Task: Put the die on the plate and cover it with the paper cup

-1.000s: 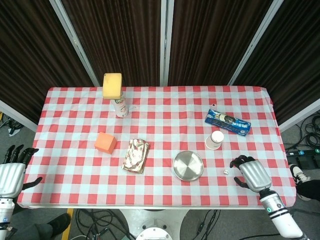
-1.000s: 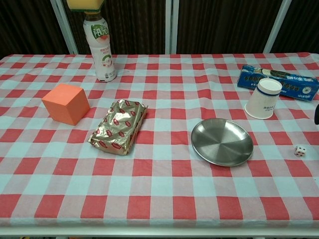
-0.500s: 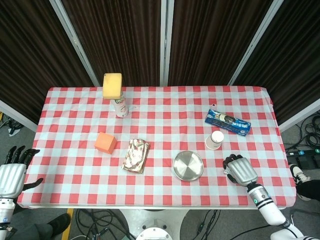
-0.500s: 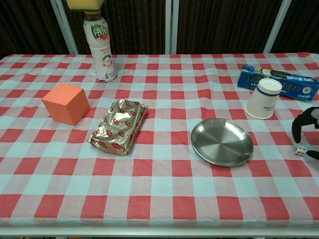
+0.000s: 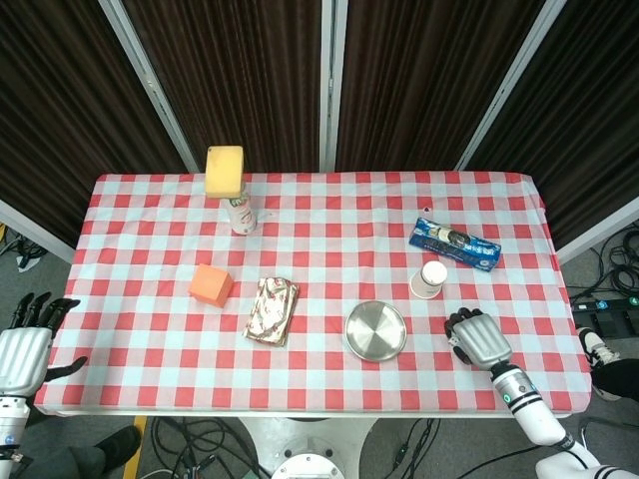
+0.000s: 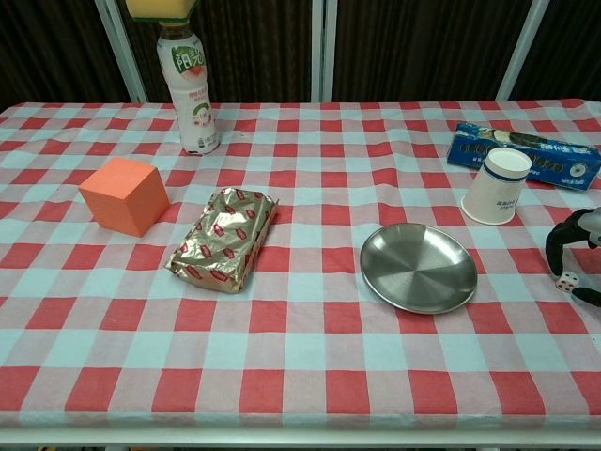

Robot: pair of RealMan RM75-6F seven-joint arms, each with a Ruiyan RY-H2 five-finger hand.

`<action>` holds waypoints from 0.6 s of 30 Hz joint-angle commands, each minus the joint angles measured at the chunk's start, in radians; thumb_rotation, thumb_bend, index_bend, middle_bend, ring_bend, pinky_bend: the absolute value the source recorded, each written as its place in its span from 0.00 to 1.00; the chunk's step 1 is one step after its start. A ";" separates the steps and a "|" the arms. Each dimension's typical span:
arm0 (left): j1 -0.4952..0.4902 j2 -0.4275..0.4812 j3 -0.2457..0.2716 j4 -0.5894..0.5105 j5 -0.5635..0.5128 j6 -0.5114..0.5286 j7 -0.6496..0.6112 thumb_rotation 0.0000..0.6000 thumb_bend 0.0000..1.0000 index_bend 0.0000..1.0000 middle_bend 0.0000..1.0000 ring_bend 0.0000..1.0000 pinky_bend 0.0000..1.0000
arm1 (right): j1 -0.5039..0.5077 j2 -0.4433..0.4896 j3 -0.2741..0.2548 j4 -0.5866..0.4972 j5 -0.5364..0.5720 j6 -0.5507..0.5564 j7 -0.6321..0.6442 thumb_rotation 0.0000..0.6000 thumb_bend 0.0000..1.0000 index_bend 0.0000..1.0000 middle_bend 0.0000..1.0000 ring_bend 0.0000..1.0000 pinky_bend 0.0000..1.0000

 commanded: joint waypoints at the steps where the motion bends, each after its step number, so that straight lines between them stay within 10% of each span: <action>1: 0.001 0.001 0.000 0.000 0.000 0.001 -0.002 1.00 0.00 0.18 0.18 0.07 0.00 | 0.003 0.007 -0.001 -0.018 -0.015 0.020 0.005 1.00 0.30 0.58 0.39 0.26 0.37; 18: 0.009 0.009 0.001 -0.005 -0.002 0.011 -0.006 1.00 0.00 0.18 0.18 0.07 0.00 | 0.216 -0.116 0.061 -0.080 -0.064 -0.131 -0.043 1.00 0.31 0.52 0.36 0.25 0.35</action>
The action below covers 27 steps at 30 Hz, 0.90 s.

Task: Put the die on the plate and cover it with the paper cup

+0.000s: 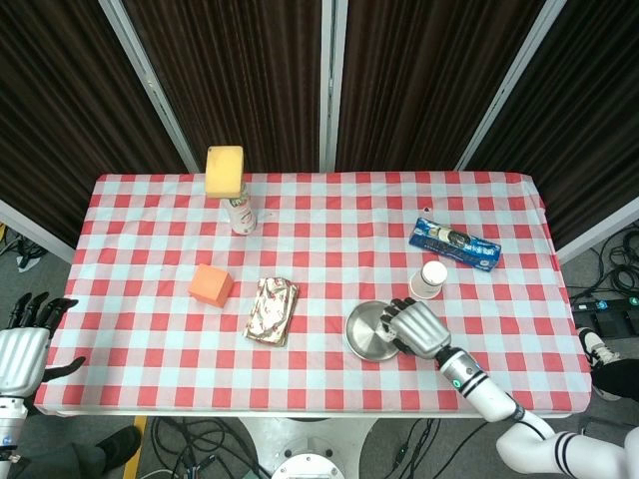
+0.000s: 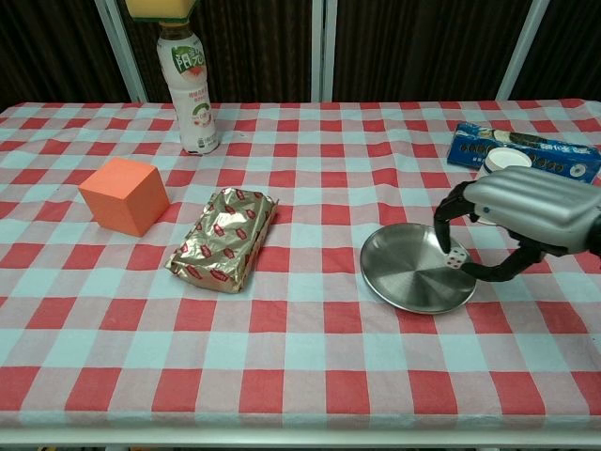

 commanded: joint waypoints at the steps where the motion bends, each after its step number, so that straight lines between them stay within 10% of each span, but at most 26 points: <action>1: 0.005 0.000 0.002 0.001 -0.003 0.003 -0.002 1.00 0.00 0.18 0.18 0.07 0.00 | 0.034 -0.049 0.011 0.029 0.022 -0.051 -0.054 1.00 0.30 0.46 0.34 0.24 0.32; 8: 0.008 0.001 0.002 0.002 -0.004 0.005 -0.004 1.00 0.00 0.18 0.18 0.07 0.00 | 0.024 -0.012 0.023 -0.033 0.038 0.005 -0.064 1.00 0.11 0.05 0.14 0.02 0.11; 17: -0.006 0.001 -0.002 0.001 0.007 -0.005 0.001 1.00 0.00 0.18 0.18 0.07 0.00 | -0.056 0.156 0.114 -0.099 0.182 0.133 0.024 1.00 0.10 0.04 0.16 0.02 0.10; 27: -0.009 0.009 0.000 -0.022 0.002 -0.015 0.025 1.00 0.00 0.18 0.18 0.07 0.00 | -0.017 0.163 0.164 0.013 0.367 -0.107 0.359 1.00 0.10 0.09 0.17 0.04 0.13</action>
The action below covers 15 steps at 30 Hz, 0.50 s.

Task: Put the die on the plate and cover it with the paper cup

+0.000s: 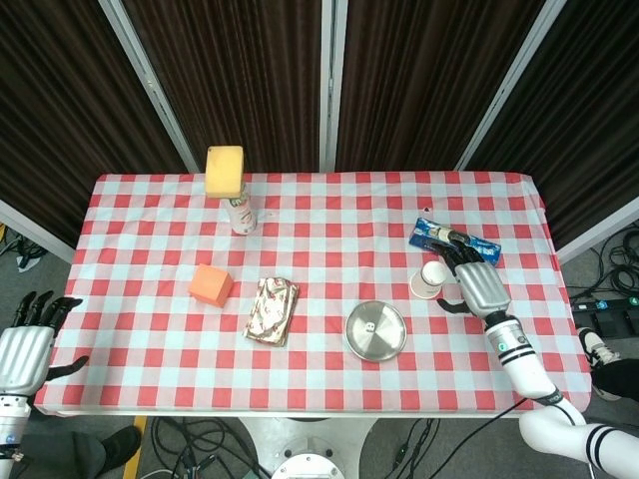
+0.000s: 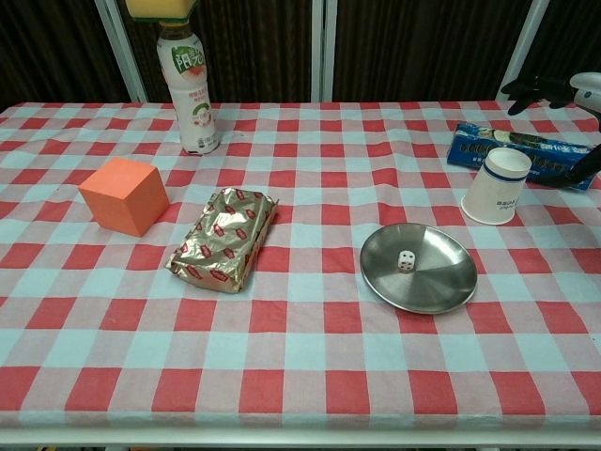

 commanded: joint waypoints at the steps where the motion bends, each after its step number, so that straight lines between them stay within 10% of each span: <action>1: 0.002 0.003 0.001 -0.005 -0.004 -0.001 0.004 1.00 0.00 0.18 0.18 0.07 0.00 | 0.028 -0.013 0.023 0.082 0.066 -0.130 0.159 1.00 0.10 0.10 0.17 0.04 0.13; 15: 0.003 0.011 0.001 -0.019 -0.011 -0.004 0.013 1.00 0.00 0.18 0.18 0.07 0.00 | 0.094 -0.119 0.028 0.262 0.022 -0.256 0.429 1.00 0.17 0.32 0.24 0.09 0.15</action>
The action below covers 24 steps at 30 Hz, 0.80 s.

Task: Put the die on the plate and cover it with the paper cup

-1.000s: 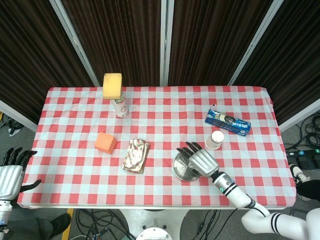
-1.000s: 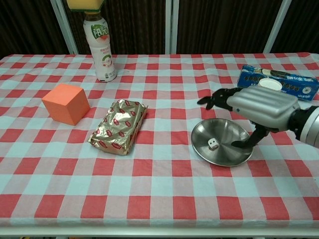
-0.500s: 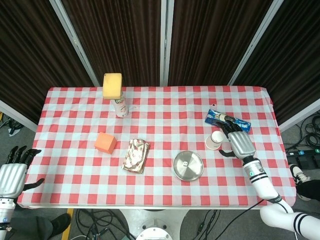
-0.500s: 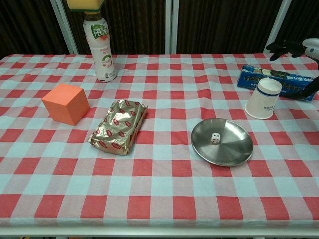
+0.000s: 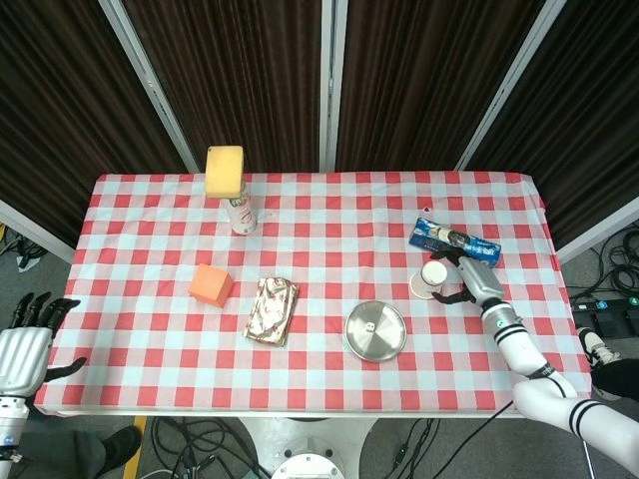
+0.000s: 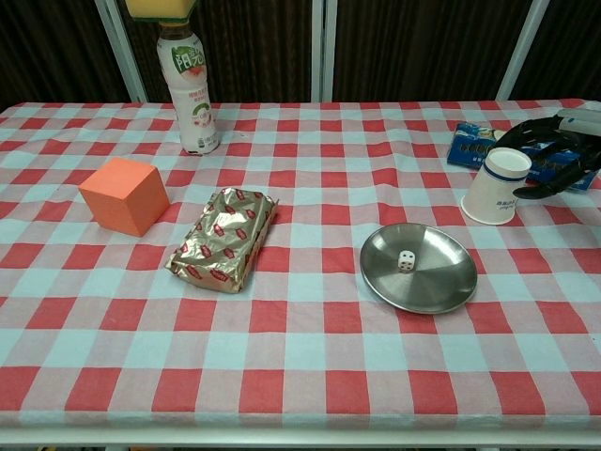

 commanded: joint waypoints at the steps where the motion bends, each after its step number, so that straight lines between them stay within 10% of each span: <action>1: 0.001 0.001 0.000 -0.001 0.000 0.001 0.000 1.00 0.00 0.18 0.18 0.07 0.00 | 0.015 -0.027 -0.001 0.033 -0.033 0.001 0.046 1.00 0.19 0.35 0.25 0.10 0.15; 24: 0.008 0.005 0.003 -0.009 0.000 0.010 0.002 1.00 0.00 0.18 0.18 0.07 0.00 | 0.016 0.045 -0.218 -0.166 -0.437 0.249 0.275 1.00 0.27 0.50 0.31 0.14 0.16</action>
